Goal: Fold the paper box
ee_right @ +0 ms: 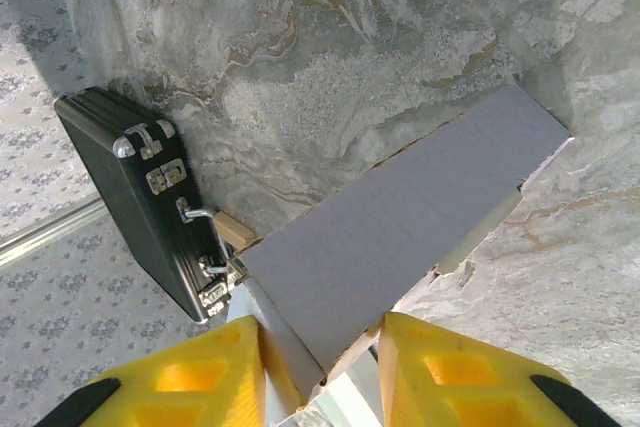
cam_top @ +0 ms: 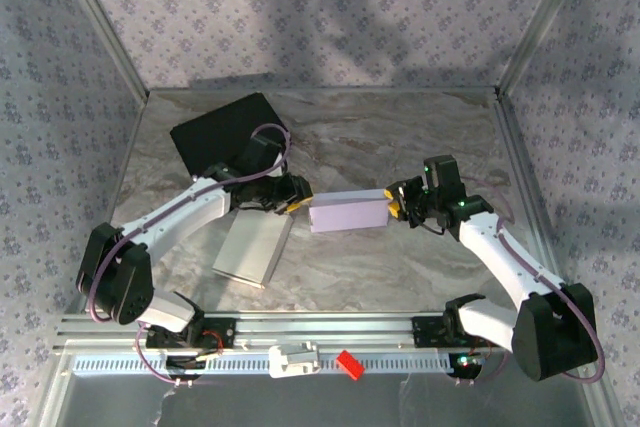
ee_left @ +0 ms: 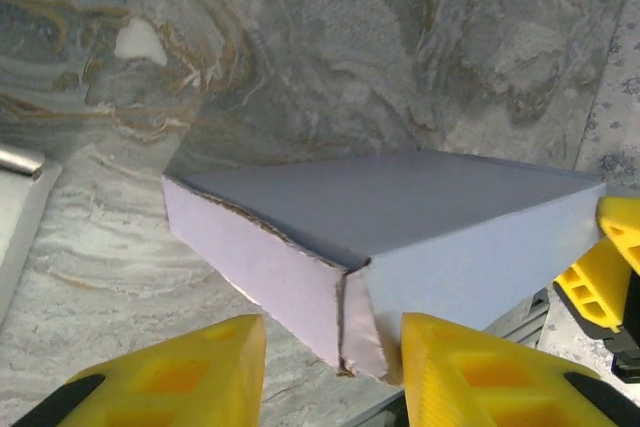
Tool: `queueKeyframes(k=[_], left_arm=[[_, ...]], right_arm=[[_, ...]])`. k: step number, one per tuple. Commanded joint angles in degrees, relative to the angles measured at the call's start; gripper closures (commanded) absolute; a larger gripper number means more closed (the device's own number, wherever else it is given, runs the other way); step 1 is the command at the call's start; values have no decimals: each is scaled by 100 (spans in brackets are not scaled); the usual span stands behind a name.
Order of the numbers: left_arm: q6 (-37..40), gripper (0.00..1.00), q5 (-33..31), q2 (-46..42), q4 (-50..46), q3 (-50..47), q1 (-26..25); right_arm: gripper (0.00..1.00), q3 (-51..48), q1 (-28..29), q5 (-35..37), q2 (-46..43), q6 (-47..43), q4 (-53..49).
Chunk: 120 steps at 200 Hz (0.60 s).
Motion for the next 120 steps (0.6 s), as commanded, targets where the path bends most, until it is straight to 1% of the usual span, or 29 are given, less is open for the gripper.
queueKeyframes(k=[1, 48, 93, 120], left_arm=[[-5, 60, 180, 36, 100, -156, -25], [324, 61, 67, 229, -16, -484, -98], [476, 63, -47, 335, -35, -865, -138], [486, 65, -51, 412, 44, -986, -175]], right_arm=[[67, -248, 37, 182, 292, -131, -1093], [68, -168, 54, 224, 465, -275, -1469], [67, -54, 6, 464, 758, -535, -2371], [70, -98, -3, 542, 888, -569, -2557]])
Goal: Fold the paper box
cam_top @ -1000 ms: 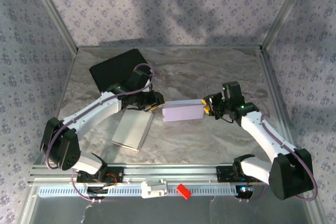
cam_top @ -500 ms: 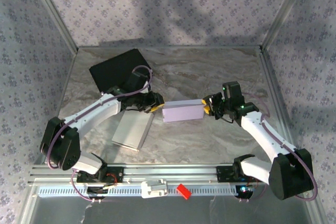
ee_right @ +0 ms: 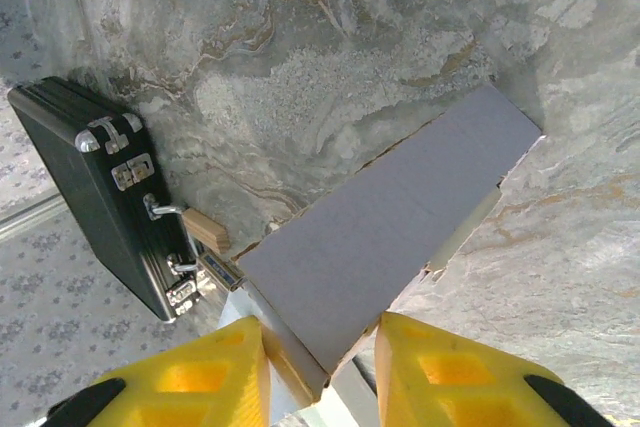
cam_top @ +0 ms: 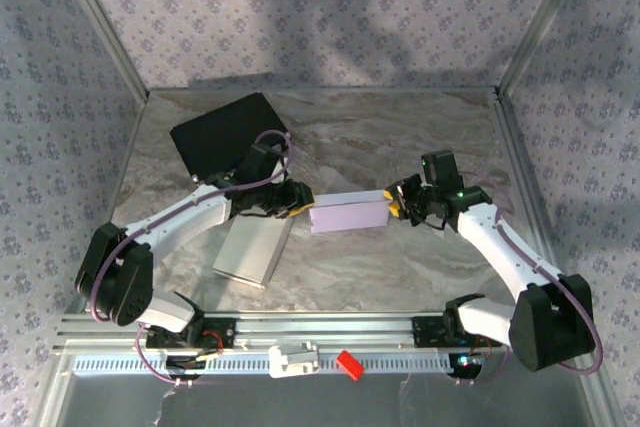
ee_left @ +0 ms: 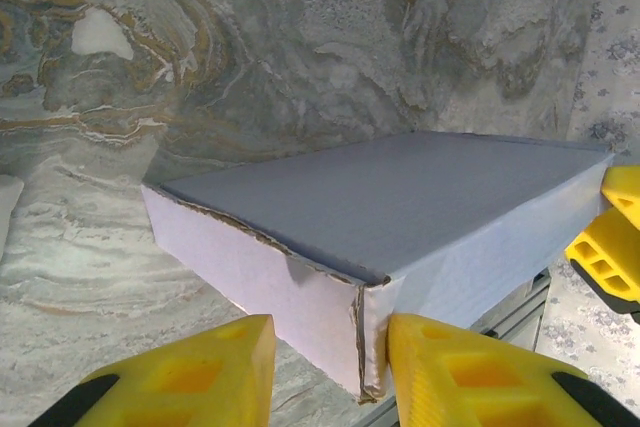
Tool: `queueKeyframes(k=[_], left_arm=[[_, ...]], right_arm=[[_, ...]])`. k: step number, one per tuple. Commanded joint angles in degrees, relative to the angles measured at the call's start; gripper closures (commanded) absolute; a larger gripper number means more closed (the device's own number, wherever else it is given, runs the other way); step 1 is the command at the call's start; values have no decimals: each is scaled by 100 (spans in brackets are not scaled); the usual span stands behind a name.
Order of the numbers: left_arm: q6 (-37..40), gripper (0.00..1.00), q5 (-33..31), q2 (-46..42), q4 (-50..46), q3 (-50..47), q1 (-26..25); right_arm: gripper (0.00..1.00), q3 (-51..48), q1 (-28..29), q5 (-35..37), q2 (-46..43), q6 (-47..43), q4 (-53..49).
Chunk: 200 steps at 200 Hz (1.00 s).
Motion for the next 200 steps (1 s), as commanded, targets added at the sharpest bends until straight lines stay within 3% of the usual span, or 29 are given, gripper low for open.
queueKeyframes(k=[1, 29, 62, 78, 131, 200], left_arm=[[178, 65, -282, 411, -662, -456, -138], [189, 68, -285, 460, -606, -512, -147], [208, 72, -254, 519, -544, -550, -180], [199, 73, -253, 495, -533, -534, -208], [269, 73, -385, 397, -768, -260, -249], [309, 73, -438, 451, -795, -123, -328]], right_arm=[[71, -506, -3, 527, 539, -155, -1899], [77, -413, -14, 686, 707, -270, -2205], [75, -252, -43, 633, 788, -323, -2295], [69, 25, 3, 720, 639, -292, -2364], [32, 735, 429, 880, 60, 368, -1864], [23, 875, 624, 769, 294, 1194, -1081]])
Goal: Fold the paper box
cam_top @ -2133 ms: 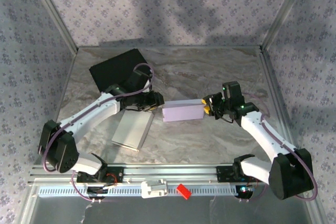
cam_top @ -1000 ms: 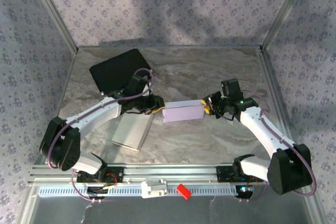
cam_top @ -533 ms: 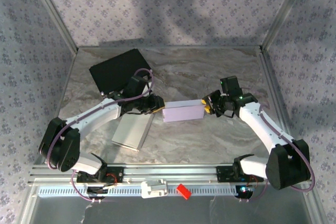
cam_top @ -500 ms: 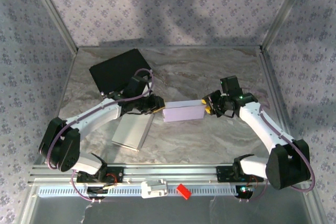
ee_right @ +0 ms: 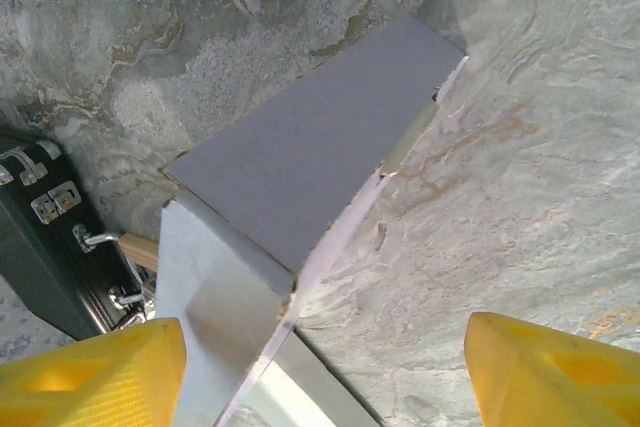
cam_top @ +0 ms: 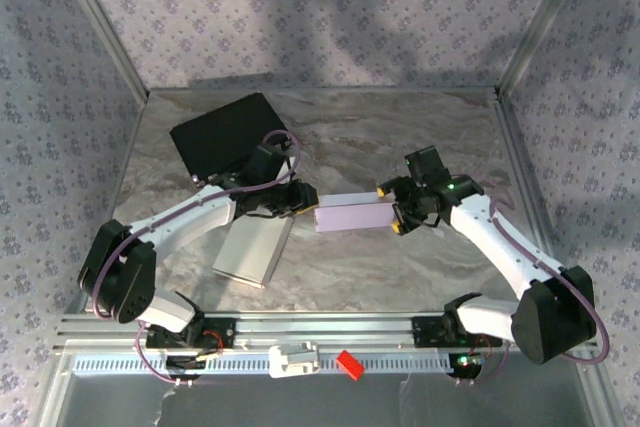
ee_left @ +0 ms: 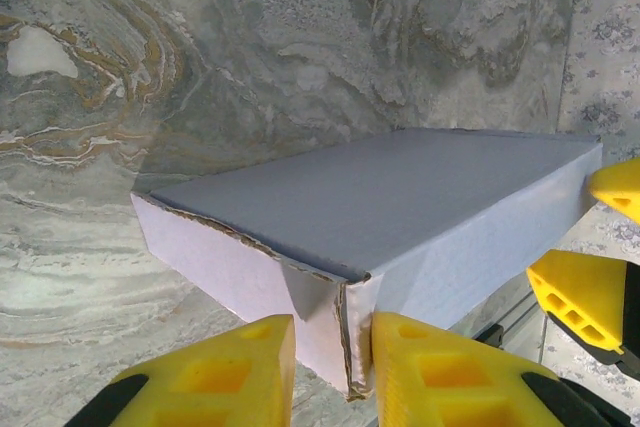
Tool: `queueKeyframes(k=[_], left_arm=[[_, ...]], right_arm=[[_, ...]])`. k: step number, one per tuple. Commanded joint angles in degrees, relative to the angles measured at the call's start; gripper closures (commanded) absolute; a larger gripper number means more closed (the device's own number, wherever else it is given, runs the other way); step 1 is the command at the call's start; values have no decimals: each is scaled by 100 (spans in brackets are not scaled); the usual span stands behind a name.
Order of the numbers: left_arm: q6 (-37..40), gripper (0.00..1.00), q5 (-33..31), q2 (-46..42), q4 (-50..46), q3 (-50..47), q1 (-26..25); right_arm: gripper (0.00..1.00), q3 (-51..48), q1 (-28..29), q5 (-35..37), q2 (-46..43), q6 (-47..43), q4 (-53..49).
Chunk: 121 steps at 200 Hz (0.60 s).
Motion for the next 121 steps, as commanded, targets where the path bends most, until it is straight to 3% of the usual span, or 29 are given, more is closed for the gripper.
queueKeyframes(k=[1, 57, 121], left_arm=[[154, 73, -373, 364, -1000, -202, -122], [578, 73, -755, 213, -956, -113, -355], [968, 70, -1069, -76, -133, -682, -780]], right_arm=[[23, 128, -17, 18, 185, 362, 145], [17, -239, -342, -707, 542, -90, 858], [16, -1255, -941, -1345, 330, -1199, 1551]])
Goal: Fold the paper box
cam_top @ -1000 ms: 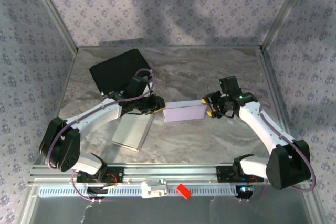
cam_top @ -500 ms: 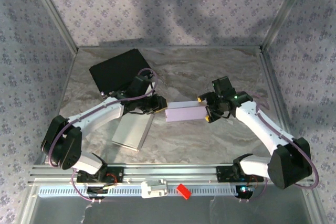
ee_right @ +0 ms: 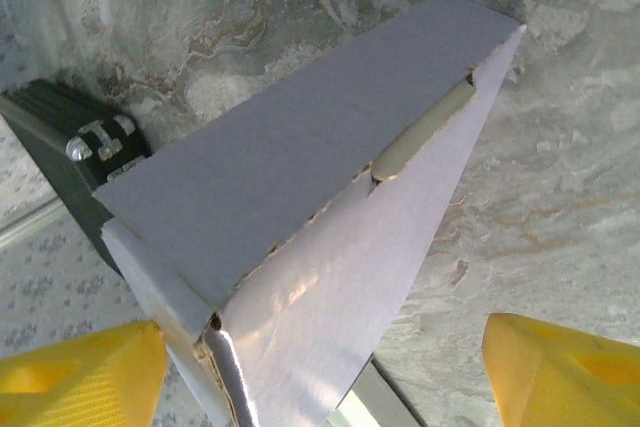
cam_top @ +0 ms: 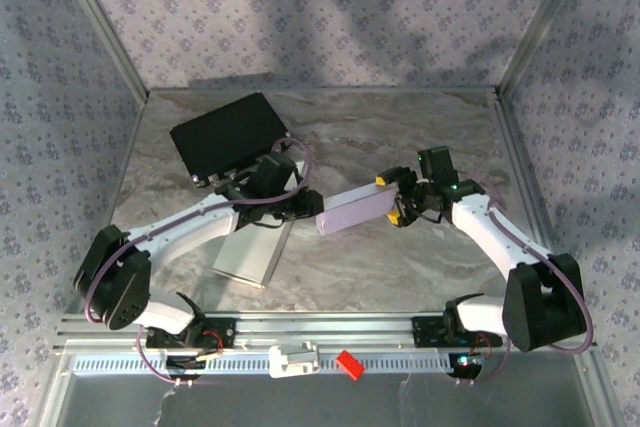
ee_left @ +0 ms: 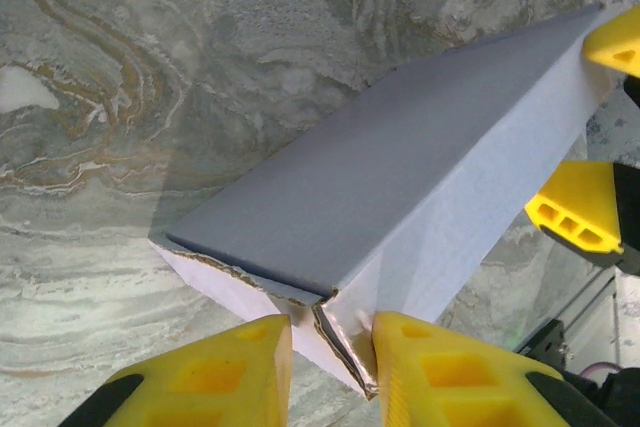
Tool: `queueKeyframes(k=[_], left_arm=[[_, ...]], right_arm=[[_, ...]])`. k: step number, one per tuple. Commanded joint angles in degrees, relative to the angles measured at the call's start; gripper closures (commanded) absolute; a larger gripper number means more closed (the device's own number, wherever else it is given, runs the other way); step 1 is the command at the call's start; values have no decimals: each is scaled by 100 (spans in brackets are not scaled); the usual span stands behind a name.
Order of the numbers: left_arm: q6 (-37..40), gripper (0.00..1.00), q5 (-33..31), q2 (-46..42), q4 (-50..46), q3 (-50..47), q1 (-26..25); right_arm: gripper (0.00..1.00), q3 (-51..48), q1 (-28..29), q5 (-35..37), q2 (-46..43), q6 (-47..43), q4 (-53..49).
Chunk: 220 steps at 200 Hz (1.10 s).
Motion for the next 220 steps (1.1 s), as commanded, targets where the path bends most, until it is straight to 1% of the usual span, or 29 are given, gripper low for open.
queueKeyframes(k=[1, 22, 32, 44, 53, 64, 78, 87, 112, 144, 170, 189, 195, 220], left_arm=[[366, 70, -321, 187, -477, -436, -222], [361, 70, -222, 408, -281, -573, -259], [366, 69, -214, 548, -182, -576, -275], [380, 69, -208, 753, -121, -532, -279], [388, 70, -216, 864, -112, -462, -283], [401, 70, -282, 899, -98, -385, -333], [433, 70, -369, 852, -168, -246, -409], [479, 70, -438, 808, -291, -124, -467], [602, 69, -453, 771, -553, 112, -577], [826, 70, -357, 979, -752, 295, -757], [958, 70, -549, 1061, -951, 379, -976], [940, 70, -504, 1199, -921, 351, -984], [938, 70, -488, 1255, -900, 355, -983], [939, 70, -427, 1496, -896, 506, -985]], right_arm=[[16, -548, -146, -161, 61, -490, -135], [16, -817, -174, -254, 222, -564, 300], [16, -874, -171, -267, 439, -690, 526], [16, -862, -214, -324, 702, -841, 597], [16, -845, -245, -293, 732, -932, 572], [16, -844, -279, -137, 511, -969, 357], [18, -885, -343, 7, 6, -918, 146], [18, -833, -378, 120, -303, -944, -174], [18, -811, -513, 80, -822, -1015, -795], [17, -1027, -787, -11, -1346, -1055, -879], [18, -1069, -1112, -49, -1844, -1044, -1065], [20, -1092, -1233, -135, -2119, -920, -1305], [21, -1100, -1232, -141, -2179, -897, -1525], [24, -1117, -1233, -172, -2181, -886, -1984]])
